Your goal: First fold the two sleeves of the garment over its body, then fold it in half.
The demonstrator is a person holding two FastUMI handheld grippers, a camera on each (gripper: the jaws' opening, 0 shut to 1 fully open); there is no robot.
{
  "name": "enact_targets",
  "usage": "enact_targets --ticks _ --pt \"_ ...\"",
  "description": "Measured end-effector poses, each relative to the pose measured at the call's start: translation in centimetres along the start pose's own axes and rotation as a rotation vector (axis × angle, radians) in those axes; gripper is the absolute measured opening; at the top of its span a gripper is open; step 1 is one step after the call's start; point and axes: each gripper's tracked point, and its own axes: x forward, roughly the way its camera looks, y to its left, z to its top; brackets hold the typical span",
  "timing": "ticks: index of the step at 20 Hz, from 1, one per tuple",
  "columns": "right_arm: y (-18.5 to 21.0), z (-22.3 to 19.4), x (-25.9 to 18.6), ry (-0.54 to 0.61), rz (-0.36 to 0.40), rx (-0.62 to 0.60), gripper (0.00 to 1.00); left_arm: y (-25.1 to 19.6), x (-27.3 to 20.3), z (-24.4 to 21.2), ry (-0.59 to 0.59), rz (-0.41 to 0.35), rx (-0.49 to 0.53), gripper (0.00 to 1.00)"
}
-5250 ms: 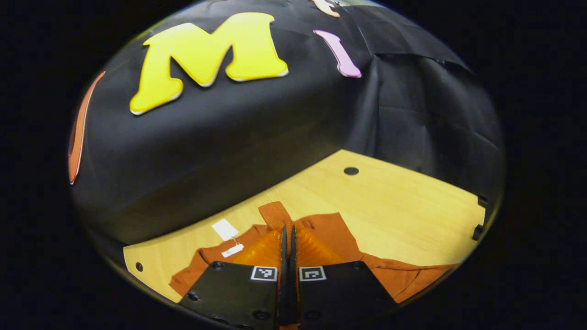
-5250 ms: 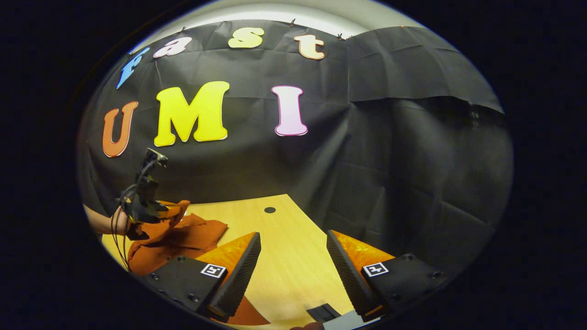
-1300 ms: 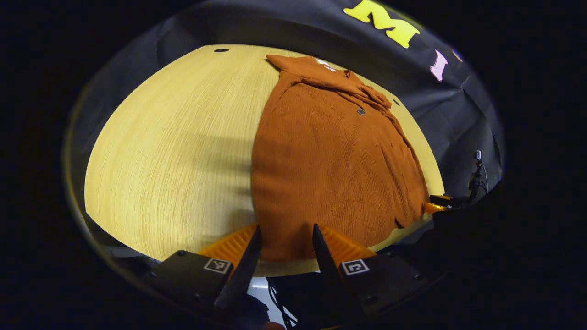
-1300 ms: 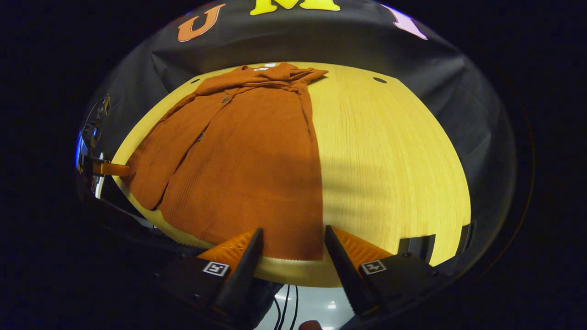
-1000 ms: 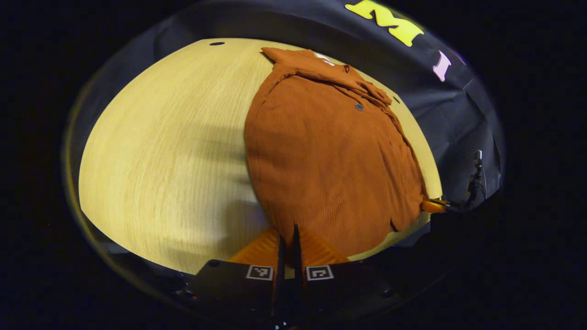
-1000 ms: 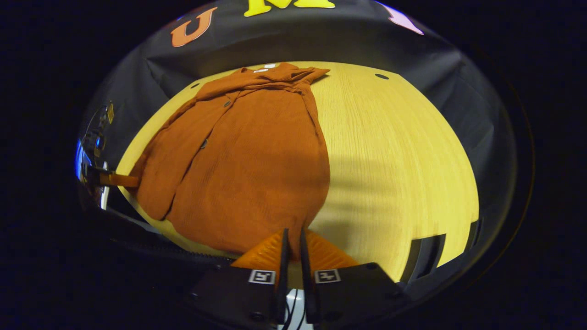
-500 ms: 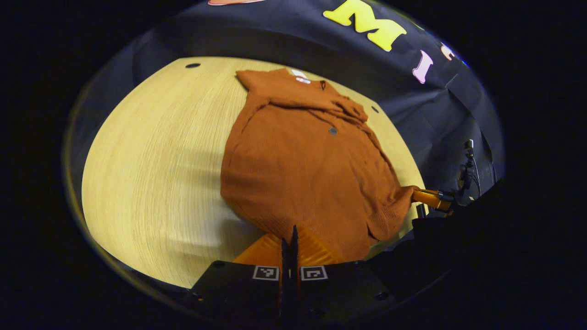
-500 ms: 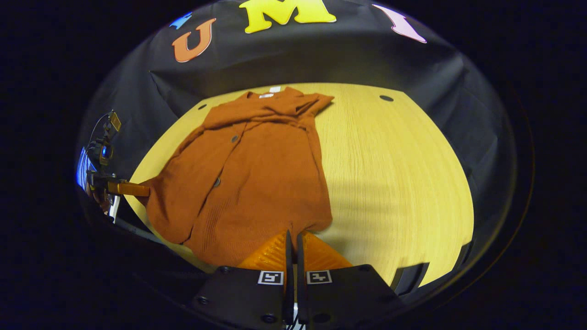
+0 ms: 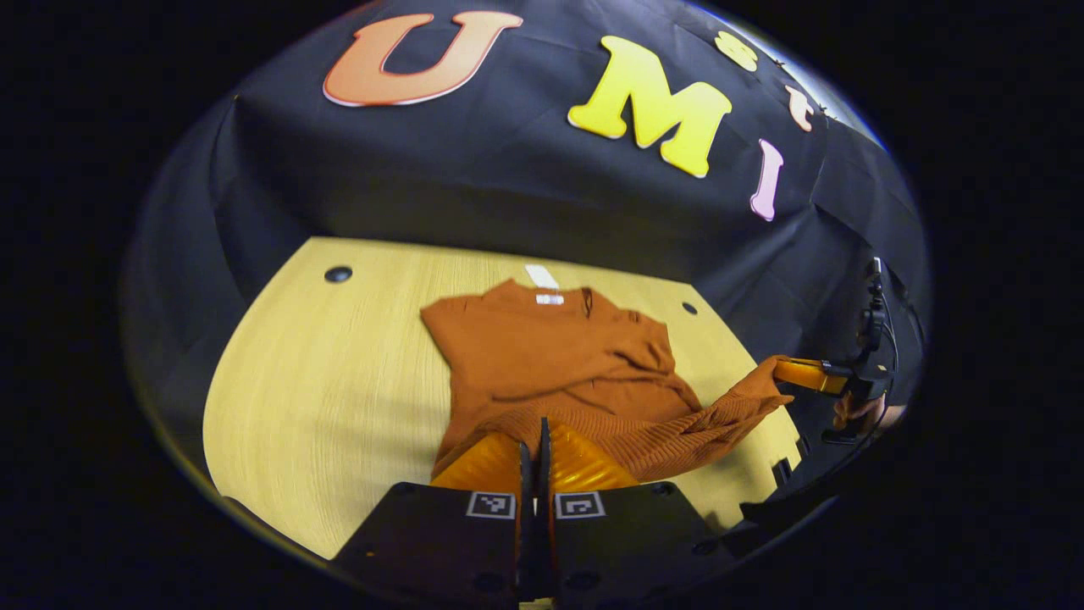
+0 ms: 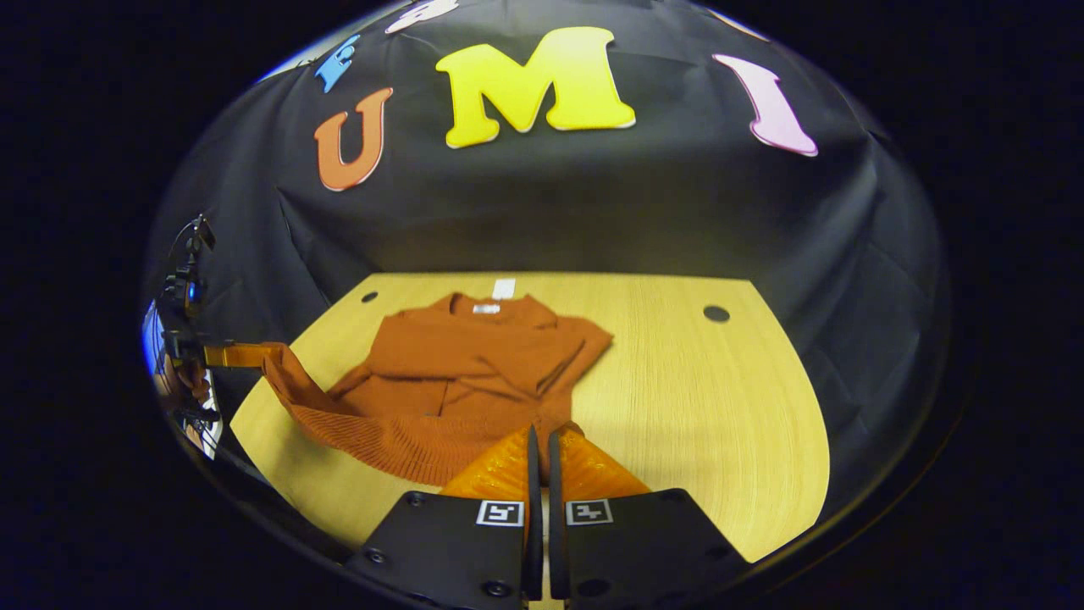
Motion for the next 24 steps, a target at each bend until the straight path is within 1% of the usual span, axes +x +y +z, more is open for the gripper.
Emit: enact_targets --ticks 2,4,7,10,12,14,15,18,19,21,23,24 --pt "0.1 3.1 2.1 -0.019 0.007 -0.02 0.04 1.3 1.0 2.4 -0.041 0.008 0.023 0.03" --pt "0.3 6.0 4.8 -0.039 0.011 -0.044 0.04 2.0 3.0 5.6 -0.075 0.008 0.05 0.03" --pt "0.2 10.3 10.1 -0.065 0.003 -0.08 0.04 3.2 7.4 9.2 -0.09 0.001 0.078 0.03" --pt "-0.2 13.0 16.0 -0.076 -0.007 -0.065 0.04 5.0 12.5 11.5 -0.097 0.015 0.064 0.03" --pt "-0.8 13.3 19.6 -0.07 -0.027 -0.08 0.04 6.2 15.7 12.4 -0.106 0.031 0.064 0.03" --pt "-1.6 12.4 23.0 -0.056 -0.037 -0.07 0.04 7.3 18.9 11.5 -0.084 0.062 0.103 0.03" --pt "-2.1 11.7 24.7 -0.041 -0.05 -0.069 0.03 8.2 20.4 10.9 -0.06 0.088 0.117 0.03" --pt "-3.6 9.7 28.9 -0.014 -0.093 -0.052 0.03 12.2 24.0 9.1 -0.04 0.222 0.162 0.03" --pt "-4.2 9.4 29.9 -0.014 -0.115 -0.045 0.04 12.8 25.1 8.8 -0.041 0.237 0.17 0.03" --pt "-5.5 8.4 31.6 -0.001 -0.154 -0.042 0.04 13.2 26.5 8.4 -0.034 0.247 0.194 0.04" --pt "-6.1 6.9 32.6 0.03 -0.178 -0.028 0.07 13.0 27.4 8.0 -0.027 0.244 0.208 0.08" --pt "-6.1 6.3 32.9 0.043 -0.183 -0.018 0.07 12.6 27.7 7.8 -0.024 0.231 0.205 0.14"
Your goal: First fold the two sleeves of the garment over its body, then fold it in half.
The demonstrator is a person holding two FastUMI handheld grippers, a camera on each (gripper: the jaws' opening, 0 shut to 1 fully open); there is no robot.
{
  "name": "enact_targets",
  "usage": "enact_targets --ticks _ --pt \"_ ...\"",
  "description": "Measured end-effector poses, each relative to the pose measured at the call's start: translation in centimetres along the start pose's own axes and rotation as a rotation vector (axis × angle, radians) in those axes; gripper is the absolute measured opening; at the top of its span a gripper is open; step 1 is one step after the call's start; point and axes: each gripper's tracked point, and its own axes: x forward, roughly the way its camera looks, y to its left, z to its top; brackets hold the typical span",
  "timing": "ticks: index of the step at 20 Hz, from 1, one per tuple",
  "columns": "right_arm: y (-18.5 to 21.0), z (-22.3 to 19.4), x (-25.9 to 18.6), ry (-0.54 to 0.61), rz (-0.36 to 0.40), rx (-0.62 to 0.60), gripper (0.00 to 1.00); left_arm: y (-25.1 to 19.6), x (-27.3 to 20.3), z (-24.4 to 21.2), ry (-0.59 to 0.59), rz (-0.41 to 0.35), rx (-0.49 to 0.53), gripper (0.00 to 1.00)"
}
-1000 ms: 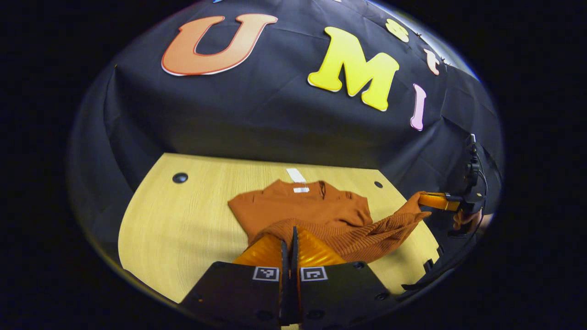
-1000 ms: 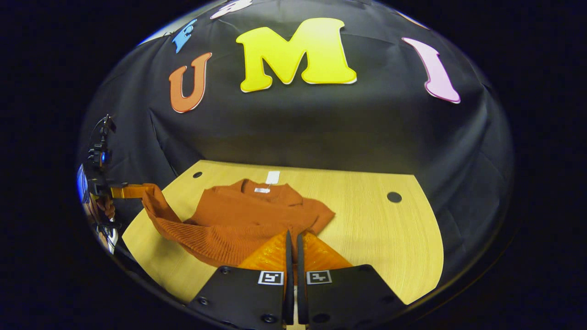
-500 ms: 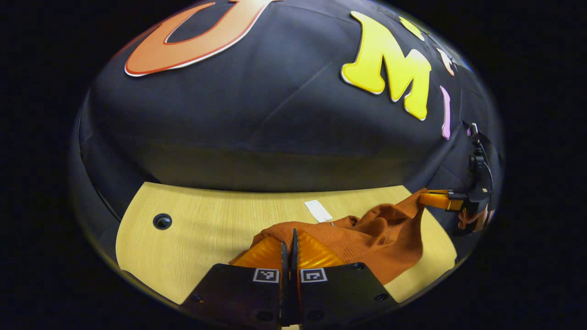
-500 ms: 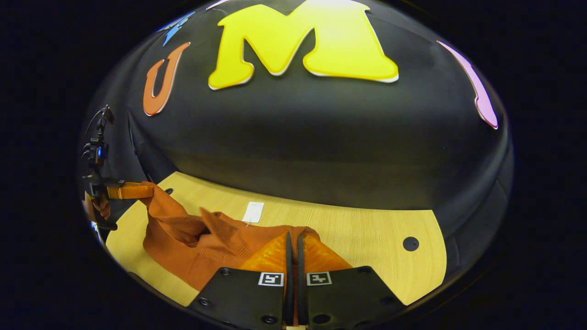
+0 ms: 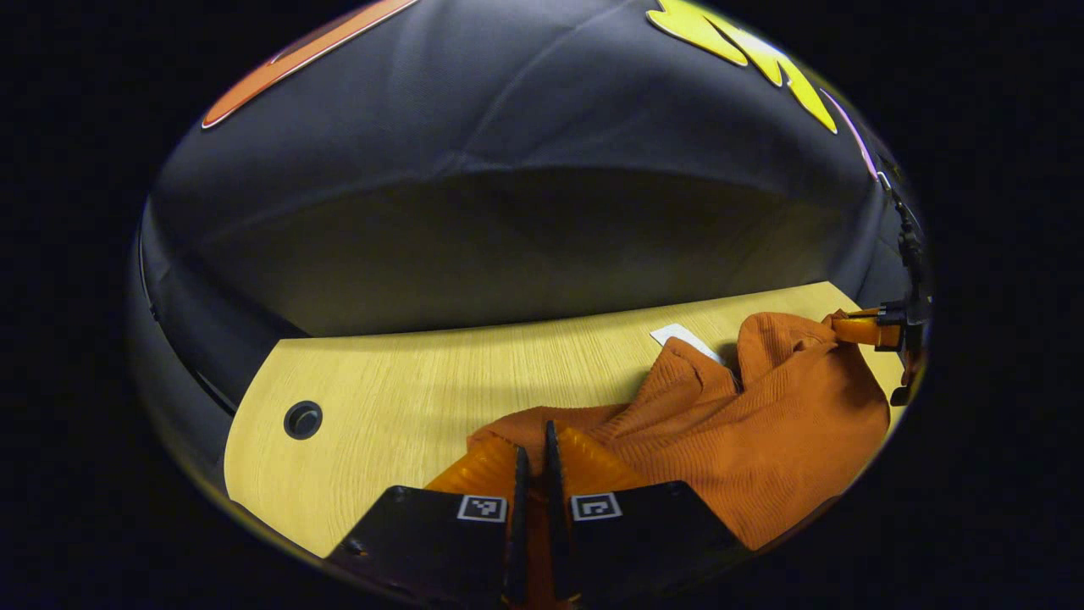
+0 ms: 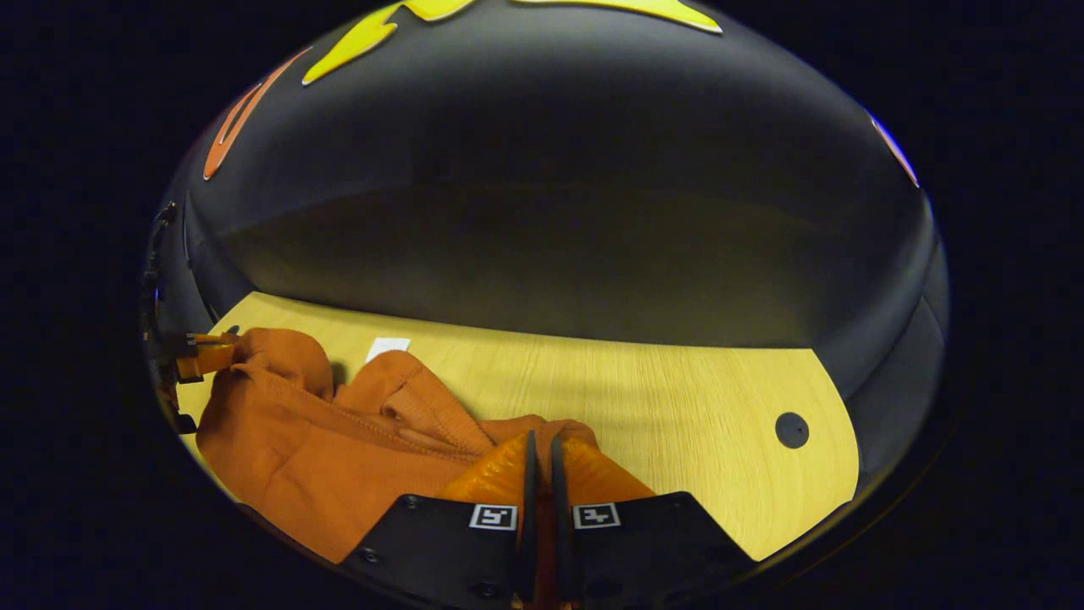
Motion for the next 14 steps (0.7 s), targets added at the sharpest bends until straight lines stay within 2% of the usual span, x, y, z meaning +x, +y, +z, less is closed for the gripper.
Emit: enact_targets --ticks 1,2,3,5,6,8,12,14 --pt "0.0 -0.4 -0.1 0.017 -0.007 0.011 0.13 0.1 0.1 -0.3 0.006 -0.003 0.004 0.14" --pt "0.1 0.0 -0.4 0.008 -0.009 0.018 0.13 0.2 0.0 -0.1 0.003 -0.003 0.005 0.31" --pt "0.0 0.5 -0.7 -0.011 -0.016 0.018 0.21 0.6 -0.4 0.6 -0.019 0.015 0.003 0.48" --pt "-0.3 2.1 -1.5 -0.059 -0.037 0.016 0.48 1.6 -1.3 2.8 -0.088 0.051 0.008 0.82" --pt "-0.3 3.0 -2.0 -0.086 -0.042 0.019 0.52 1.7 -2.1 3.7 -0.111 0.056 0.014 0.99" --pt "-0.5 4.4 -3.5 -0.126 -0.056 -0.004 0.66 1.8 -4.1 5.2 -0.137 0.065 0.026 1.0" --pt "1.1 7.4 -9.0 -0.222 -0.042 -0.036 0.79 0.5 -8.1 9.7 -0.269 0.098 0.002 1.0" --pt "2.2 9.4 -13.1 -0.295 -0.034 -0.042 0.8 -0.1 -11.5 11.6 -0.344 0.103 -0.01 1.0"
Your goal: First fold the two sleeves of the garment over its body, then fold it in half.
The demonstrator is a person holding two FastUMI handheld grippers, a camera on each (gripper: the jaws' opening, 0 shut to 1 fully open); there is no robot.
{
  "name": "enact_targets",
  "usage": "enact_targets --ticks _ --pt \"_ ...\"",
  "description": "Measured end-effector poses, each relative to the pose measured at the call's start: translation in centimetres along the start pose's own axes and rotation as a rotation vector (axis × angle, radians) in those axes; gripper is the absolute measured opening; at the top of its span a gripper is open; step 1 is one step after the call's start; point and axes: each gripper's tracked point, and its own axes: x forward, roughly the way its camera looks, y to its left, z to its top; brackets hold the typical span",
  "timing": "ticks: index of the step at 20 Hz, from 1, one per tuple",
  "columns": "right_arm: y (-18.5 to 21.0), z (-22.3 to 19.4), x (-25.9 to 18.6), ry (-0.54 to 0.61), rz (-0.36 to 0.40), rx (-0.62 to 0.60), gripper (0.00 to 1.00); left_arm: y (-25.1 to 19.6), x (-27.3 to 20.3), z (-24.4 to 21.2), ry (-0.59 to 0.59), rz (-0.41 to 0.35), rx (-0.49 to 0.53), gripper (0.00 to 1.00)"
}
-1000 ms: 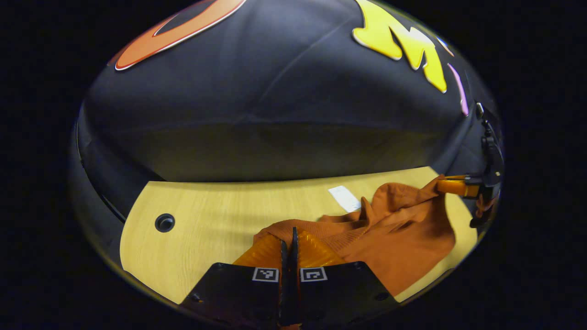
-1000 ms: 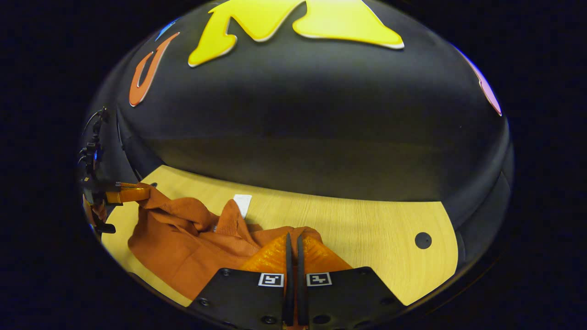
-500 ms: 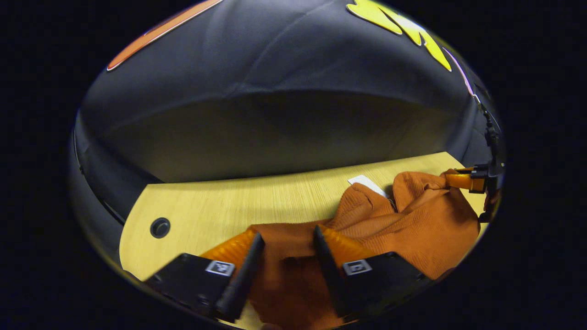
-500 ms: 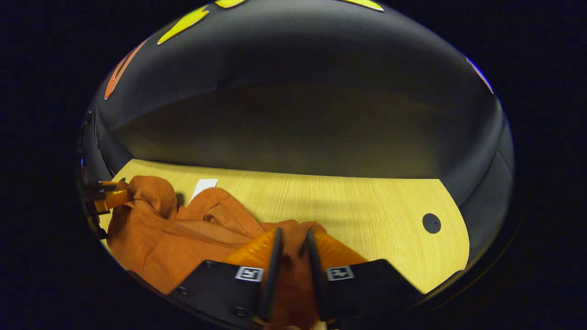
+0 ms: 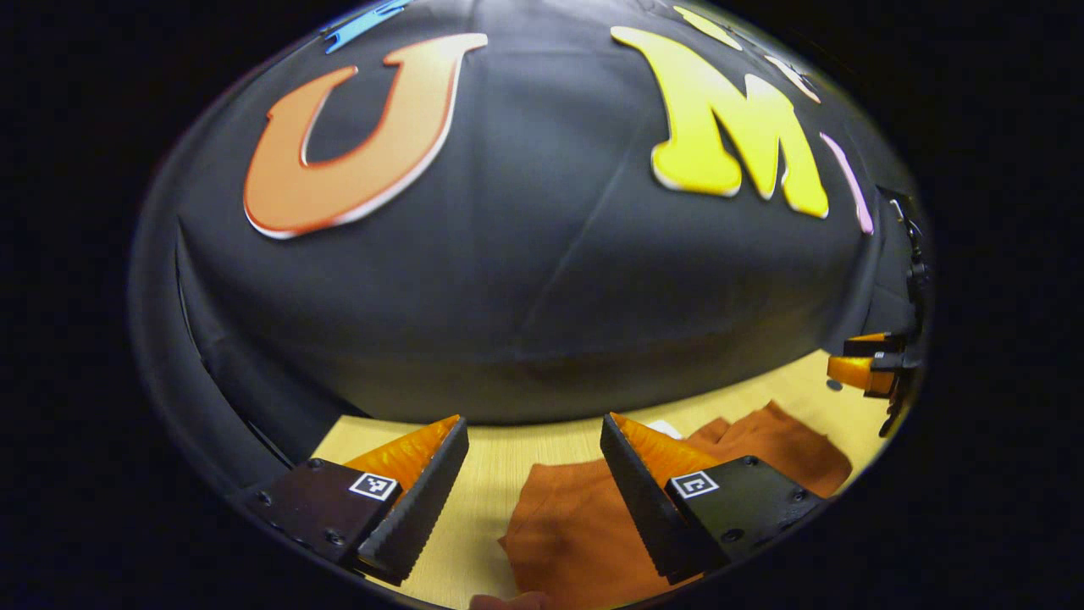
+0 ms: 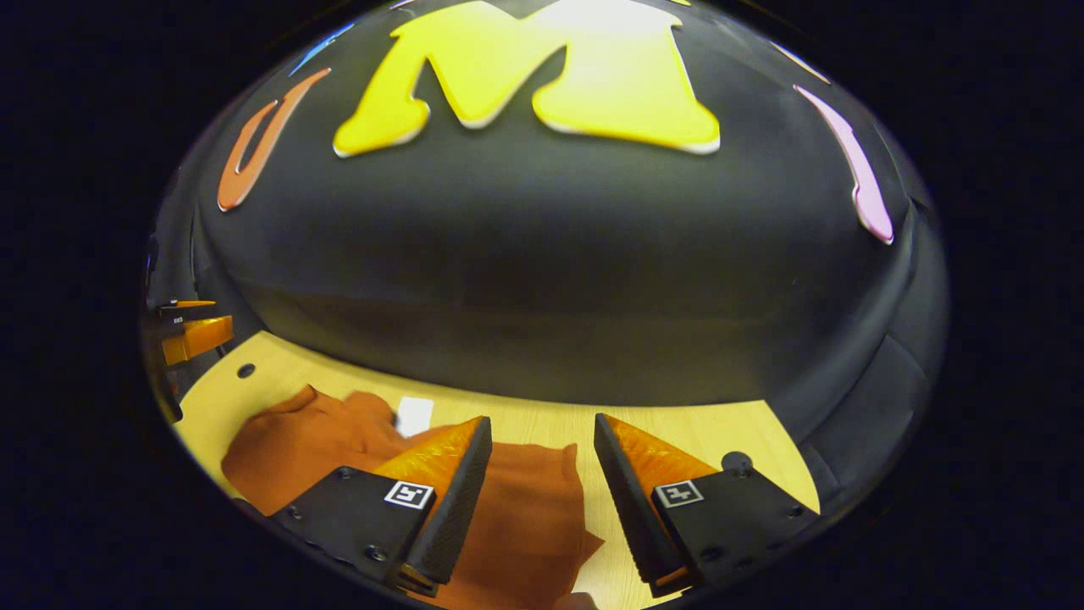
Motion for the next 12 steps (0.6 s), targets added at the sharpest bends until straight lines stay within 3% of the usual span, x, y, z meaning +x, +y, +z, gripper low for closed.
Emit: enact_targets --ticks 6,7,8,9,11,12 --pt "2.2 11.0 -11.0 -0.289 0.01 0.02 0.83 -1.6 -7.6 7.7 -0.164 0.007 -0.024 1.0" --pt "2.3 12.1 -13.1 -0.324 0.007 0.015 0.83 -2.1 -9.5 9.0 -0.193 0.007 -0.032 1.0" --pt "2.7 12.9 -15.2 -0.351 0.012 0.02 0.82 -2.7 -11.3 9.9 -0.212 0.004 -0.044 0.93" --pt "3.1 13.6 -17.6 -0.368 0.029 0.04 0.84 -3.4 -13.4 11.0 -0.232 -0.003 -0.053 1.0" --pt "3.6 14.0 -21.0 -0.403 0.048 0.054 0.85 -4.3 -16.8 12.4 -0.257 -0.003 -0.093 1.0" --pt "3.5 13.8 -22.0 -0.407 0.043 0.047 0.86 -4.9 -18.5 12.9 -0.265 -0.001 -0.117 0.93"
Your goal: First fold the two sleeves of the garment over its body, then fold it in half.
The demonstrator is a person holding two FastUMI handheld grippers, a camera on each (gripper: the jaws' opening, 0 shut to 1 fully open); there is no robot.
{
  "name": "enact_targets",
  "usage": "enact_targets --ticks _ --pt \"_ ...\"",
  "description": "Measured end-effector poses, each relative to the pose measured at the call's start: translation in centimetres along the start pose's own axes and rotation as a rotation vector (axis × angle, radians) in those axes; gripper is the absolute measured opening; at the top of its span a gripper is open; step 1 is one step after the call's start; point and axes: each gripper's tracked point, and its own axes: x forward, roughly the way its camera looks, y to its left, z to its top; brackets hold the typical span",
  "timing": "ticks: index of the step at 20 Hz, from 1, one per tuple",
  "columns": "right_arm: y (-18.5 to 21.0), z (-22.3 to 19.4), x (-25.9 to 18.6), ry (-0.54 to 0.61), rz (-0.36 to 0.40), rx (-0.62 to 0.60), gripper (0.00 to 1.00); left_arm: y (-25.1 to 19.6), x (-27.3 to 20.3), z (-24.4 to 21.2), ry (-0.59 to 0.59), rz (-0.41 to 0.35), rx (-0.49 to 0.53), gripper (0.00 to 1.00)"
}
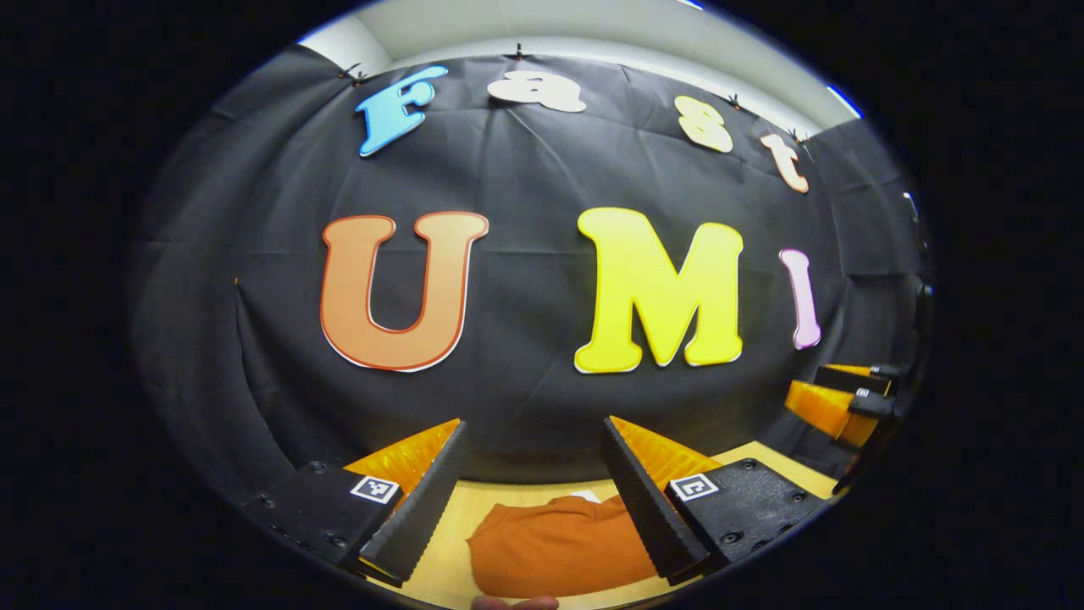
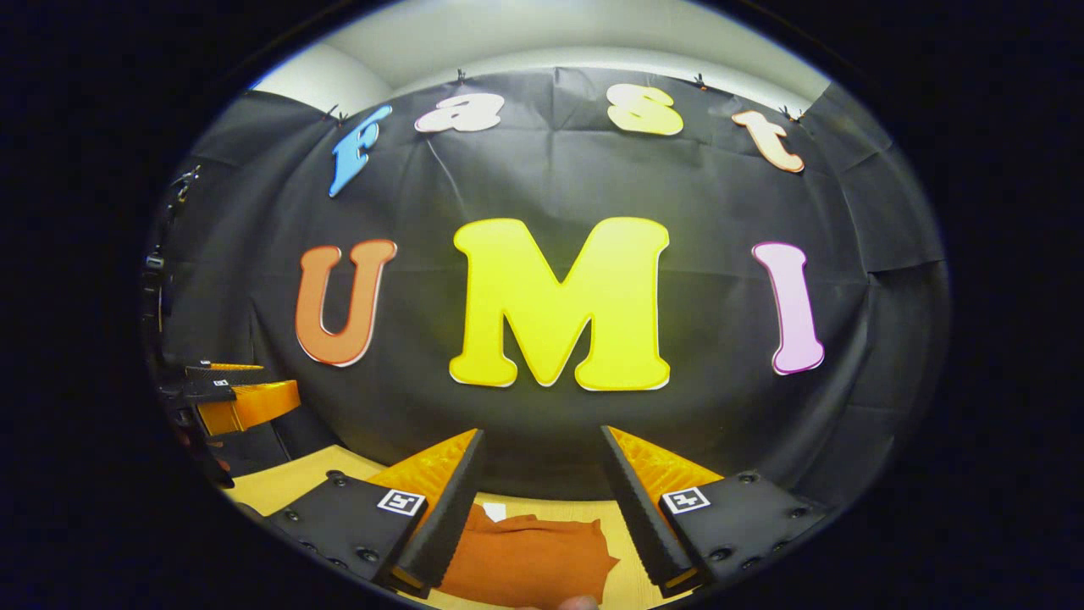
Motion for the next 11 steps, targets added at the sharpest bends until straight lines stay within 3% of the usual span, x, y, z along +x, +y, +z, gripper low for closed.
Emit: enact_targets --ticks 1,7,8,9,11 --pt "0.5 0.0 -1.0 -0.001 0.001 -0.01 0.86 -0.6 -1.8 0.3 -0.008 0.004 -0.016 1.0" --pt "1.5 0.3 -6.8 -0.011 0.005 0.008 0.85 -1.7 -6.3 0.7 -0.053 0.029 0.005 1.0" --pt "1.8 0.2 -7.4 -0.009 0.004 0.009 0.85 -1.9 -6.6 0.5 -0.052 0.031 -0.008 0.92" --pt "2.0 0.4 -8.0 -0.011 0.004 0.012 0.85 -2.0 -7.1 0.3 -0.052 0.033 -0.017 1.0" --pt "2.1 1.1 -8.9 -0.014 -0.002 0.02 0.85 -2.2 -7.6 0.3 -0.054 0.033 -0.015 1.0"
